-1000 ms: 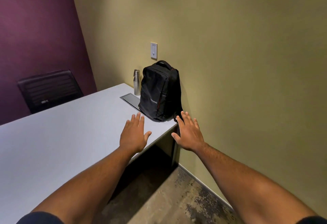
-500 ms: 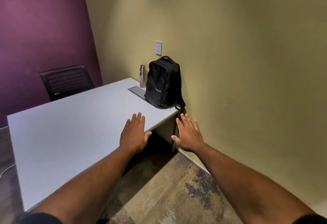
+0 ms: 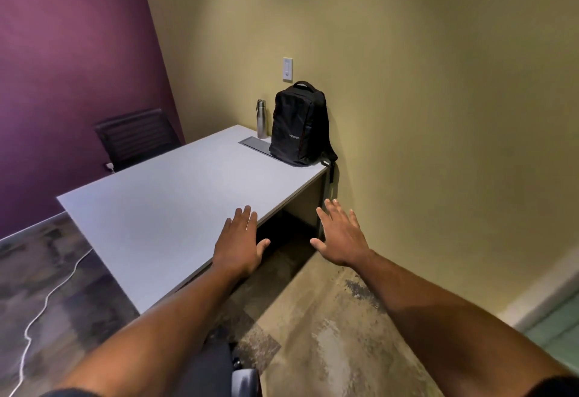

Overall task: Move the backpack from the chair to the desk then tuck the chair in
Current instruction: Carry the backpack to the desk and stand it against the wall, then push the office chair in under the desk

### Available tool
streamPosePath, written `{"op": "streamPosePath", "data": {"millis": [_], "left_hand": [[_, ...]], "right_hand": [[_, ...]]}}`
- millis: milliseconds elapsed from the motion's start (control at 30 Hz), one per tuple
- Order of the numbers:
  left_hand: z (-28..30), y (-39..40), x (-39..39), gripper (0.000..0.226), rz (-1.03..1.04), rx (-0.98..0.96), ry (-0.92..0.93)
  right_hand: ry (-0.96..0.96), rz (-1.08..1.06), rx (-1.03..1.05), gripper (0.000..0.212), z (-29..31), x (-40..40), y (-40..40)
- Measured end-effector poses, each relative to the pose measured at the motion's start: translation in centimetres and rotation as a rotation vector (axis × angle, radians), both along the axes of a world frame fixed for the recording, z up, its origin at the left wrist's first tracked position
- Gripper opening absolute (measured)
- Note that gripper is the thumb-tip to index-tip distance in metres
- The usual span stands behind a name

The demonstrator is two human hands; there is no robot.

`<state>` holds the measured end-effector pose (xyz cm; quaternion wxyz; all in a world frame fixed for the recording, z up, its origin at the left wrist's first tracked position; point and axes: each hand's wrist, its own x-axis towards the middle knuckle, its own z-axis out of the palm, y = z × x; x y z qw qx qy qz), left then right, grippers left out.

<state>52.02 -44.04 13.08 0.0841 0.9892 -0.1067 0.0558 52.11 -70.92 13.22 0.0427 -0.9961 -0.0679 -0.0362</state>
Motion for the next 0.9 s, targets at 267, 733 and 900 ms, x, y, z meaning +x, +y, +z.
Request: {"op": "streamPosePath", "data": {"millis": [267, 733, 900], "left_hand": [[0.1, 5.5, -7.5, 0.076, 0.034, 0.033, 0.039], [-0.9, 9.0, -22.9, 0.075, 0.062, 0.052, 0.101], [-3.0, 11.5, -27.1, 0.077, 0.091, 0.064, 0.178]], "right_hand": [[0.009, -0.016, 0.037, 0.088, -0.3, -6.8, 3.9], [0.09, 0.05, 0.089, 0.086, -2.6, -21.1, 8.3], [0.136, 0.056, 0.086, 0.085, -3.1, -26.0, 10.6]]}}
